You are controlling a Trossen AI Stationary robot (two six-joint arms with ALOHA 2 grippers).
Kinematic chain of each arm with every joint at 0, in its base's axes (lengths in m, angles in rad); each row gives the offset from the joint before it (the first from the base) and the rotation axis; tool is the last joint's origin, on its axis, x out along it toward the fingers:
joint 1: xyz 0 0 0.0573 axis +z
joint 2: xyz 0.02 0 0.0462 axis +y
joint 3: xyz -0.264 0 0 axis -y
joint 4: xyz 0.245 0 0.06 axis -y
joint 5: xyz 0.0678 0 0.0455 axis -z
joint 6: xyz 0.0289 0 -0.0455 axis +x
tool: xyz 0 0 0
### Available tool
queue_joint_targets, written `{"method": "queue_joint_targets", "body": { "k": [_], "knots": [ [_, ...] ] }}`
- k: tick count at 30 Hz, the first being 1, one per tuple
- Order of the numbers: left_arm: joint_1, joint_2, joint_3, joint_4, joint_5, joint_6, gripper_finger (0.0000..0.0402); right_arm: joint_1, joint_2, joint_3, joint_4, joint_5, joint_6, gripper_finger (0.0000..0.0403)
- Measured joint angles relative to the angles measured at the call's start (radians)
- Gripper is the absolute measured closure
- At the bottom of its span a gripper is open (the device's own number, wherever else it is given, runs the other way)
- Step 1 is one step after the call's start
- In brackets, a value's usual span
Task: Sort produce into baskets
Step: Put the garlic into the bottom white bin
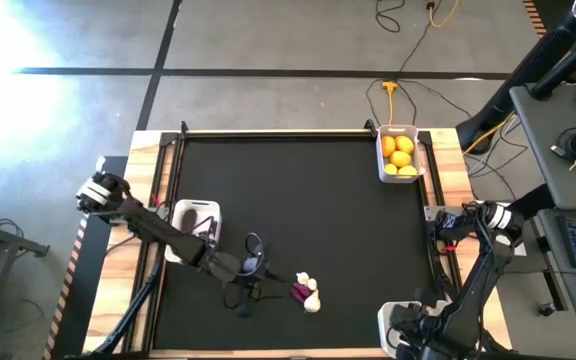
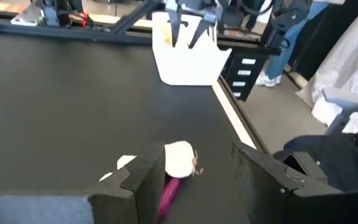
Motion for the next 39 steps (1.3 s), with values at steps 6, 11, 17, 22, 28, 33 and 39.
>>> {"method": "queue_joint_targets", "body": {
  "k": [6, 11, 17, 22, 28, 33, 39],
  "knots": [
    [-0.025, -0.017, 0.0, -0.058, 0.0, -0.015, 0.0235, -0.006, -0.034, 0.079, -0.116, -0.011, 0.0, 0.0197],
    [-0.047, -0.017, 0.0, -0.074, -0.001, -0.039, 0.0235, -0.008, -0.057, 0.216, -0.275, 0.061, -0.007, 0.016],
    [-0.061, 0.037, 0.0, -0.014, -0.011, -0.039, 0.0235, -0.057, -0.055, 0.245, -0.222, 0.421, -0.208, 0.013],
    [-0.065, 0.115, 0.0, 0.086, -0.012, -0.036, 0.0235, -0.169, -0.015, 0.151, 0.055, 0.477, -0.474, 0.0105],
    [-0.065, 0.176, 0.0, 0.118, -0.013, -0.039, 0.0235, -0.295, 0.018, -0.052, 0.591, 0.477, -0.828, 0.008],
    [-0.066, 0.195, 0.0, 0.115, -0.014, -0.057, 0.0235, -0.376, 0.024, -0.156, 0.813, 0.437, -0.978, 0.0068],
    [-0.066, 0.197, 0.0, 0.098, -0.014, -0.057, 0.0235, -0.436, 0.089, -0.236, 1.076, 0.311, -1.124, 0.0075]
  ]
}}
